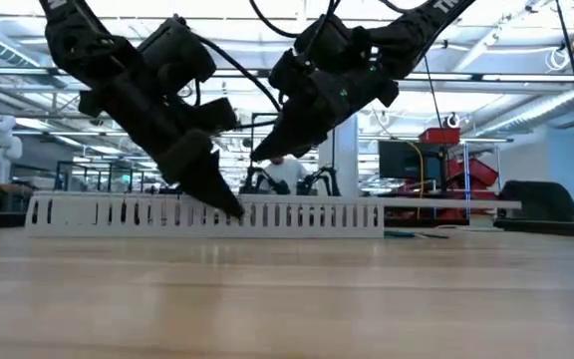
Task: Ziptie cables
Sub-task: Close the white cable duct tray the with white cable cover
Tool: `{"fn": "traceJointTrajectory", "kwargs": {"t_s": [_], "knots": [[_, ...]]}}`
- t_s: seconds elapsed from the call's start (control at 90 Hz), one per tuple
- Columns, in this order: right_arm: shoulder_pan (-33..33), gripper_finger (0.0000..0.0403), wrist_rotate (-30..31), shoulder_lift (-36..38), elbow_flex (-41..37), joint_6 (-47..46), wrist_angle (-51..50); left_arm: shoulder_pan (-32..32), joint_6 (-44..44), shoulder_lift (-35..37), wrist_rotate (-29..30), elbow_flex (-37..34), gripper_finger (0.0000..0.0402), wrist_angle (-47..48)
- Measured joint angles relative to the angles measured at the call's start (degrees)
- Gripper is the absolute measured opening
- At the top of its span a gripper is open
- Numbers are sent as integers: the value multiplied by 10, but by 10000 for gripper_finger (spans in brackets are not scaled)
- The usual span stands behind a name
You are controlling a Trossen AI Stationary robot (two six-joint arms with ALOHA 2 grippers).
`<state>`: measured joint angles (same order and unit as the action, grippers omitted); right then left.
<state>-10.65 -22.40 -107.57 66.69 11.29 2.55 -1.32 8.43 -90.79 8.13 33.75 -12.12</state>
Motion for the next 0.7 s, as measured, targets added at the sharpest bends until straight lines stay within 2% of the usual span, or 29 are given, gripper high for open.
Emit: {"fn": "traceJointTrajectory", "kwargs": {"t_s": [0.122,0.256,0.578,0.7], "knots": [[-1,0,0,0,-6,0,-3,9,17,0,18,-14,322,21],[-1,0,0,1,-12,-3,-2,16,27,0,26,-30,322,-6],[-1,0,0,1,-37,-30,34,22,16,0,56,-102,322,-210],[-1,0,0,1,-37,-32,35,22,17,0,65,-125,322,-252]]}}
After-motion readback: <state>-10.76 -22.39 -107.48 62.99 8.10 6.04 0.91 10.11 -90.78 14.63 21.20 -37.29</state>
